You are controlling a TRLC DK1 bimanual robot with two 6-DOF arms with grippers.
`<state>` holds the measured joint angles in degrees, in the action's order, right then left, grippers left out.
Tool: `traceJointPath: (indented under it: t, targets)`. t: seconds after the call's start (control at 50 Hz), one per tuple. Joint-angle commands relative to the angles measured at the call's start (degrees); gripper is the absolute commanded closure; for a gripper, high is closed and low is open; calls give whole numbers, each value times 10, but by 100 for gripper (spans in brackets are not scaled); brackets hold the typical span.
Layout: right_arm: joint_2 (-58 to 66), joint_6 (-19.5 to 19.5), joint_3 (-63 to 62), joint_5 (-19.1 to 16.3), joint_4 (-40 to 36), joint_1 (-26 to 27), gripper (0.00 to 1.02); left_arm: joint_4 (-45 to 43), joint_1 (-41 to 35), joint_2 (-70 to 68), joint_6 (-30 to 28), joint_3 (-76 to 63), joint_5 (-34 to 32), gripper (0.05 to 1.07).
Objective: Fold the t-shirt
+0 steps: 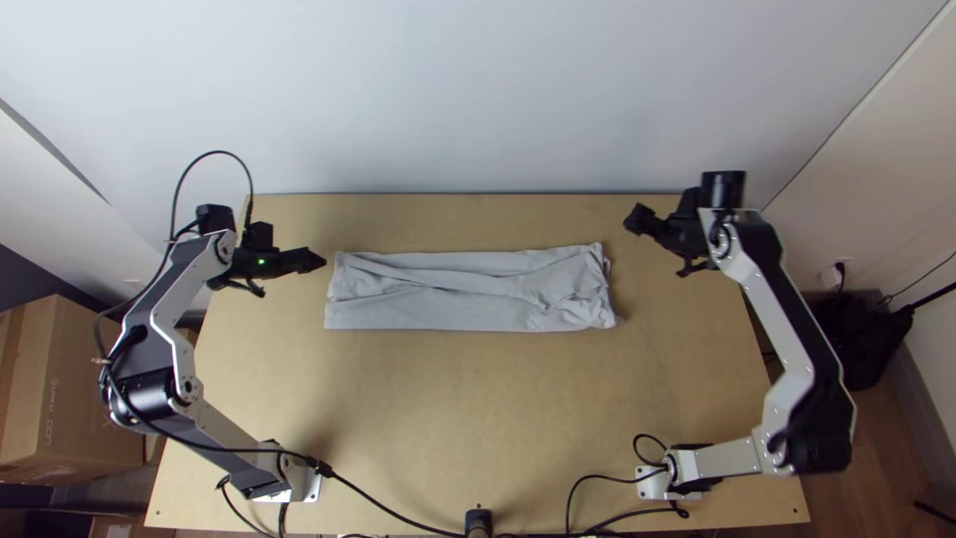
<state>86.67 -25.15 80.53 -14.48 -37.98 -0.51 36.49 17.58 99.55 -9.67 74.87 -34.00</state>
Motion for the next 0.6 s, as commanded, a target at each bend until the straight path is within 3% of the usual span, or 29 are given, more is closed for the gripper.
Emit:
traceJointPath:
  t: [0.0,0.2,0.3,0.42,0.58]
  targets:
    - [-38,-60,-13,-73,-11,20,3,2,17,-16,7,-48,-49,10]
    - [-52,-135,-6,-302,-31,86,3,5,31,12,-11,-75,-123,11]
    - [-67,-143,-16,-371,-34,97,3,0,29,15,-14,-89,-129,11]
    - [-90,-142,-30,-394,-34,100,3,-14,25,27,-15,-93,-128,11]
    - [-118,-141,-38,-399,-34,99,3,-27,20,51,-11,-83,-121,10]
